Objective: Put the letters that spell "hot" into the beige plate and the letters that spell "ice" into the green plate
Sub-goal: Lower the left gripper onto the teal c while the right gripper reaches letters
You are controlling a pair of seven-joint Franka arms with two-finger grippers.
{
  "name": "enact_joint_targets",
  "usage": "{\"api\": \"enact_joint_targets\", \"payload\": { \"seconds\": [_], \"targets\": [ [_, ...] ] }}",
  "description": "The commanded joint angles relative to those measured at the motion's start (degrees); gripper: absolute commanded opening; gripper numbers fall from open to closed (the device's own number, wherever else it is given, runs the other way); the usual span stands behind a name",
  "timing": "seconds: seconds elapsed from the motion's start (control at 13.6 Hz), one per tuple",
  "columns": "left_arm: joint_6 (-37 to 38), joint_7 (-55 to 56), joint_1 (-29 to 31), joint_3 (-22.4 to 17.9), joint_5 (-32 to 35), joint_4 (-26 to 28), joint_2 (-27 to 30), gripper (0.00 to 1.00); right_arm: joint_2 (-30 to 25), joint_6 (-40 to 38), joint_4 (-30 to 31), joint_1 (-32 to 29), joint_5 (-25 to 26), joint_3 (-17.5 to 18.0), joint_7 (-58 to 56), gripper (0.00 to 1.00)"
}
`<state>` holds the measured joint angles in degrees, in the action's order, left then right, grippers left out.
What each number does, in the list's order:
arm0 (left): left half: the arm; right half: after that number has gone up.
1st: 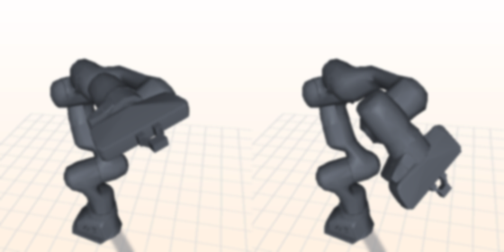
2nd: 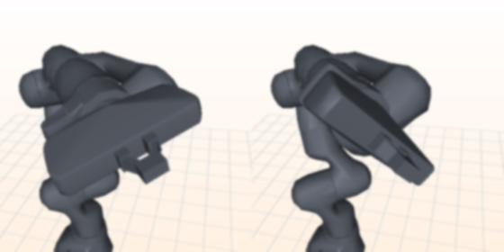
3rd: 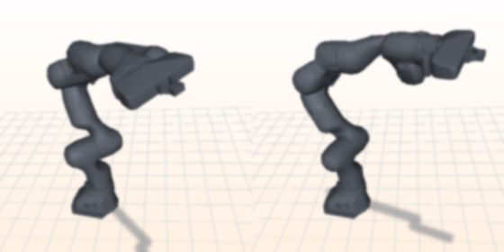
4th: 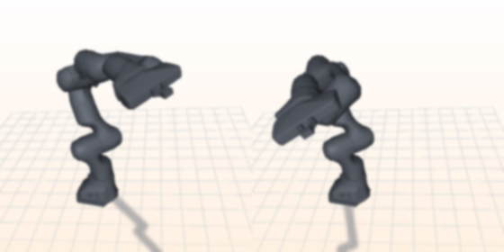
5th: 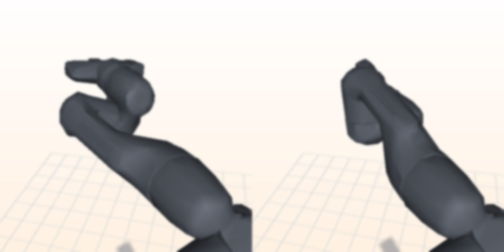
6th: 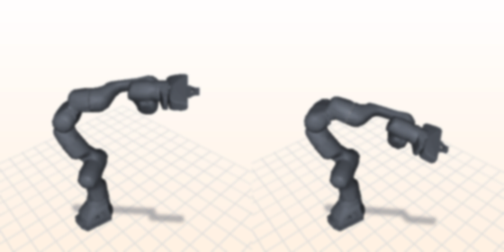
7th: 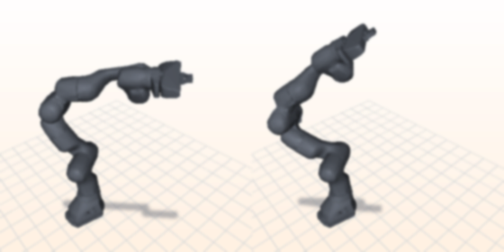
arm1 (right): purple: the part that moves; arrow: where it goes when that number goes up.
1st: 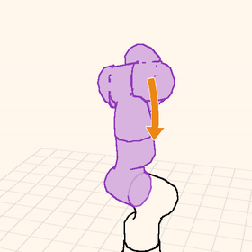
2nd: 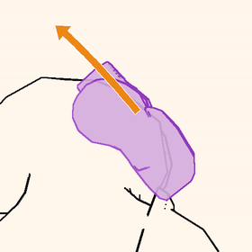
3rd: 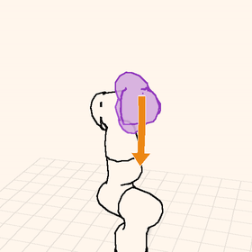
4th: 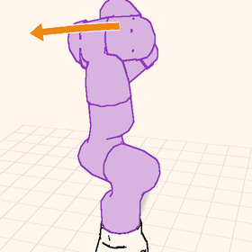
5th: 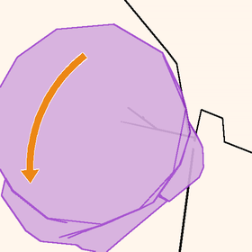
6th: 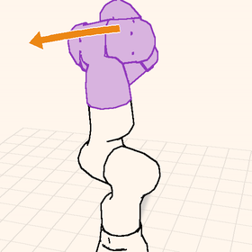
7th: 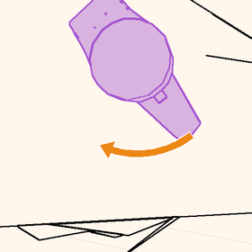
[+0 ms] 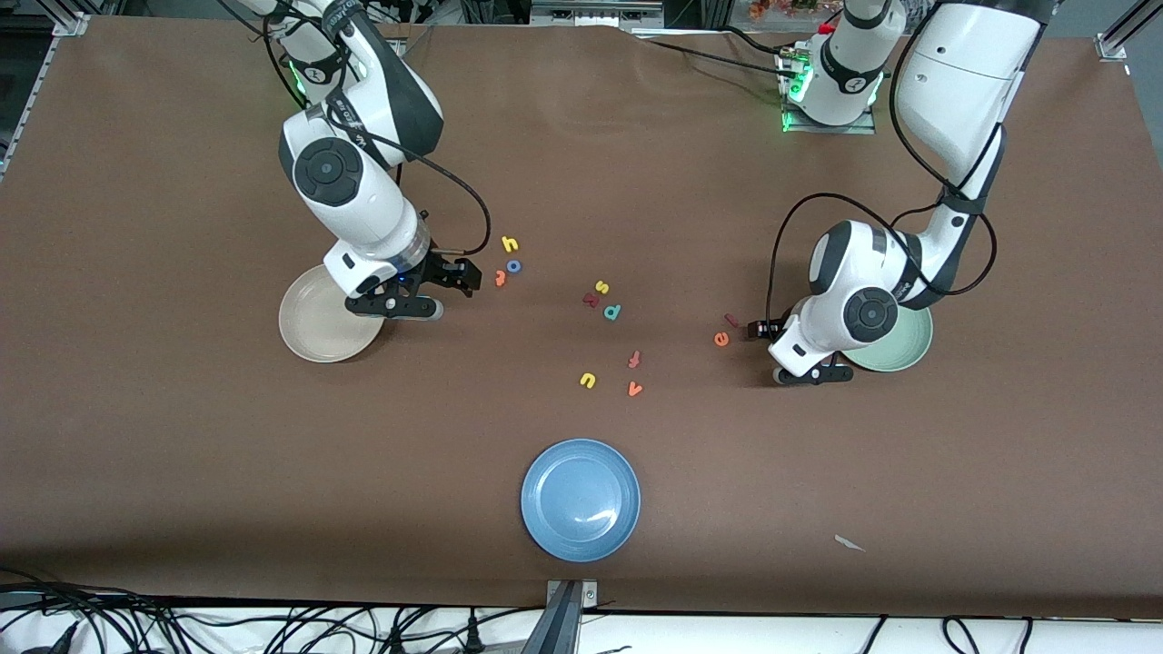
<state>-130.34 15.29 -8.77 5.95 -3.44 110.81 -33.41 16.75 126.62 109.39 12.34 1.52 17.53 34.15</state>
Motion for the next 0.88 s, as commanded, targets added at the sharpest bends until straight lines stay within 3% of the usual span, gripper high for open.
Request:
{"api": "enact_joint_targets", "payload": {
  "seconds": [0.0,0.37,0.66,0.81],
  "targets": [
    [-0.79,-0.17,-0.37,-0.06,-2.10,0.28,0.19,0.82,1.17,1.17,0.65,0.58,2.17,0.49,1.36,1.00],
    [-1.49,-0.17,-0.19,-0.06,-2.19,-0.42,0.10,0.78,3.46,2.49,0.56,2.07,2.17,0.40,2.41,1.00],
    [-2.20,-0.17,-0.28,-0.06,-2.19,-0.33,0.01,0.78,7.15,9.50,2.40,3.74,2.52,0.40,8.64,1.00],
    [-2.20,-0.17,-0.28,-0.06,-2.19,-0.25,-0.25,0.77,8.73,13.38,4.07,4.62,5.84,0.40,12.06,1.00]
  ]
}}
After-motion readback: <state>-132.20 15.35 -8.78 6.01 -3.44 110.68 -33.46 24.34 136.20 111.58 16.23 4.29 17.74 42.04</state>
